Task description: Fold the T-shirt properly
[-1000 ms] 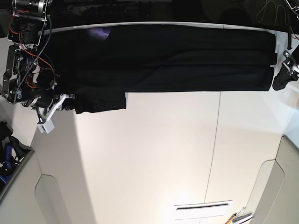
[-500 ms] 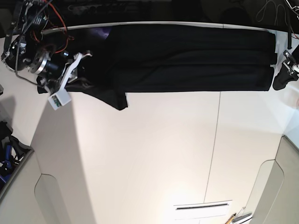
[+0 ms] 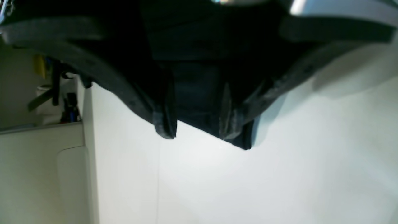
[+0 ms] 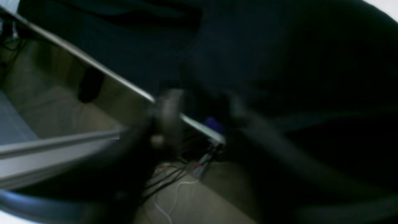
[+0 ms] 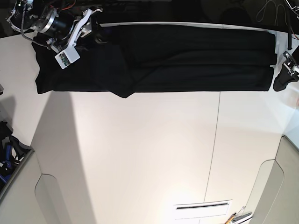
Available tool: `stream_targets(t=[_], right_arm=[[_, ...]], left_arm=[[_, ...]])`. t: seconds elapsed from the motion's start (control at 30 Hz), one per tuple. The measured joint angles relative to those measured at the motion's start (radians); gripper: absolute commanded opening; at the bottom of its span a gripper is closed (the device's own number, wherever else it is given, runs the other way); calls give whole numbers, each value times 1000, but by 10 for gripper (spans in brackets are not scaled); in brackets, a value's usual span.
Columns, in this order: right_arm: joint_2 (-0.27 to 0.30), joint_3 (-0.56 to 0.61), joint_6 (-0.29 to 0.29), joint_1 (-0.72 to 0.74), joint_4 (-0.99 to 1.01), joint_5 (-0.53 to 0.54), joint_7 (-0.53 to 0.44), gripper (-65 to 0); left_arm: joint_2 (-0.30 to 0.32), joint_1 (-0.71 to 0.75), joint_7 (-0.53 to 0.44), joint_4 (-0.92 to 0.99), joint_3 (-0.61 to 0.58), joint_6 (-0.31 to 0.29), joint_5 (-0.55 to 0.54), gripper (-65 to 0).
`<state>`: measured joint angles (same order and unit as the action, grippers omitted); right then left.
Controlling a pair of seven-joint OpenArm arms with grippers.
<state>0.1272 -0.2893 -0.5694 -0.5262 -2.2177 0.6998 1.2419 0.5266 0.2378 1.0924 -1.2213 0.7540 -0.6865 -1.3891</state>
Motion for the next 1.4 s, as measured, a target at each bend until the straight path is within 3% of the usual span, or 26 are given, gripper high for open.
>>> stream_targets(t=[0.1,0.23,0.33,0.57,0.87,1.13,1.4], right_arm=[[0,0,0,2,-10,1,0,-355],[0,-4,0,4,-57,-6,-39,-355],[0,-13,0,25,-63,-68,-87,-355],[0,-23,24,117,-14,-206,-130,-355],[0,-23,26,175,170,-215,-154,-355],[0,-23,26,202,180,-211,-169,-355],[0,-23,26,202,180,-211,-169,-355]], left_arm=[[0,3,1,0,11,0,0,-386],[0,21,14,0,50,0,-1,-312],[0,56,14,0,57,0,11,-289],[0,117,-95,11,57,0,232,-289],[-1,111,-187,134,58,-14,200,-289],[-39,106,-210,135,64,-15,189,-289],[-61,105,-71,128,37,-21,57,-289]])
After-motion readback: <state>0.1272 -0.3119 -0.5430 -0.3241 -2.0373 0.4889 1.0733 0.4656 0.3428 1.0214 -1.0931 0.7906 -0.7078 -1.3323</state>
